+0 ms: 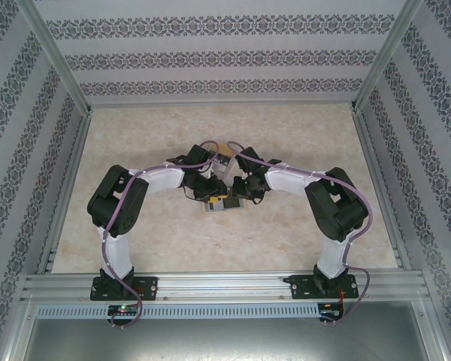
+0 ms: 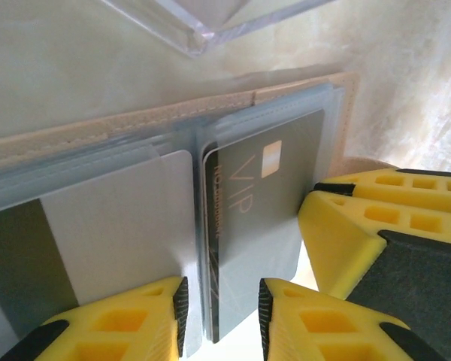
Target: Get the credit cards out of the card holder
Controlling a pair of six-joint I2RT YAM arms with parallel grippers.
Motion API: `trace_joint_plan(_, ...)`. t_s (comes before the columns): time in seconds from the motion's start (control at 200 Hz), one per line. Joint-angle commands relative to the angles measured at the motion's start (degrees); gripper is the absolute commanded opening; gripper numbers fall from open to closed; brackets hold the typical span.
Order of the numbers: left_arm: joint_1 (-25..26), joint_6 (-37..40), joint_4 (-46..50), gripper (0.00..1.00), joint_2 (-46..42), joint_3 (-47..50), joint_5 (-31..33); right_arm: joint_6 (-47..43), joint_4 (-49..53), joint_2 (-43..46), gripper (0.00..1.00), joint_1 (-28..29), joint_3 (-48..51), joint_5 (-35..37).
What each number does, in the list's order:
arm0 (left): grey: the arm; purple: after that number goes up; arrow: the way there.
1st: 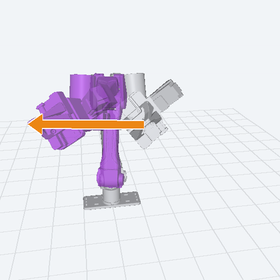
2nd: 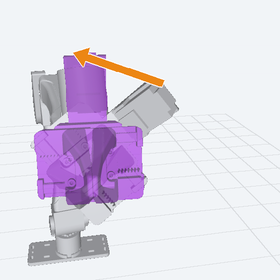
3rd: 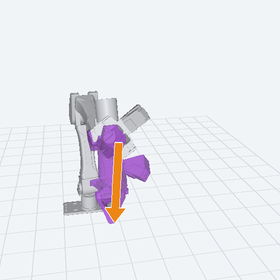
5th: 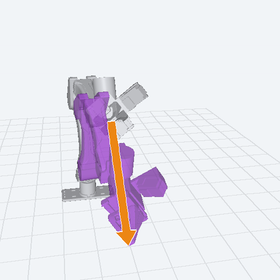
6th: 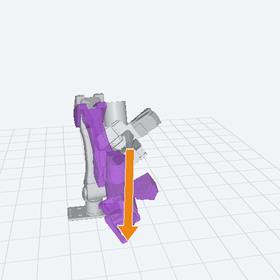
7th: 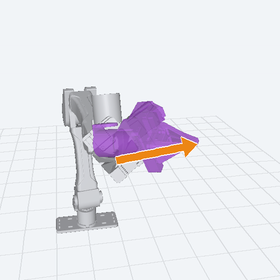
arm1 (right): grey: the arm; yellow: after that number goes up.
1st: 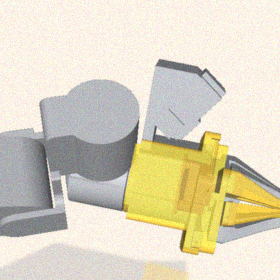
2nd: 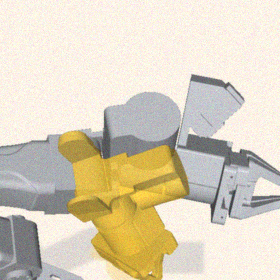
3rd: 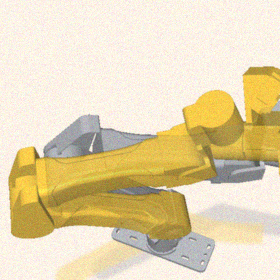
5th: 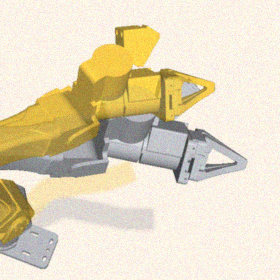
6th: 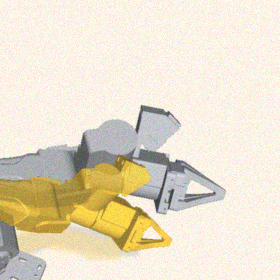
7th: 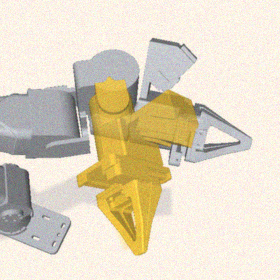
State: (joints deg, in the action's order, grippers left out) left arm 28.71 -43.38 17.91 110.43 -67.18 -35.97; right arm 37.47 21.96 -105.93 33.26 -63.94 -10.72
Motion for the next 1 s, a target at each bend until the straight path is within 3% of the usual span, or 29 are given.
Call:
trace_joint_plan(0.0,-1.3,3.5,6.5,0.34,-0.9,-0.9,4.9,-0.5,3.8,0.4,0.20,0.3,-0.3,5.7)
trace_joint_plan(0.195,-1.6,2.6,1.7,0.31,-2.7,-0.2,-0.9,-1.5,1.6,0.7,0.20,-0.4,0.2,1.2)
trace_joint_plan(0.375,-1.6,0.0,-2.0,0.18,-2.7,0.0,-3.1,-0.5,0.0,-0.4,0.17,-0.4,0.6,-1.8)
trace_joint_plan(0.674,-1.5,-1.9,-1.8,0.24,-0.5,1.0,-0.7,-0.2,0.0,-0.6,0.17,-0.4,1.1,-1.8)
trace_joint_plan(0.994,-1.5,-1.1,-0.8,0.23,1.3,0.7,0.4,0.4,-1.1,-0.6,0.17,-0.4,1.9,-3.4)
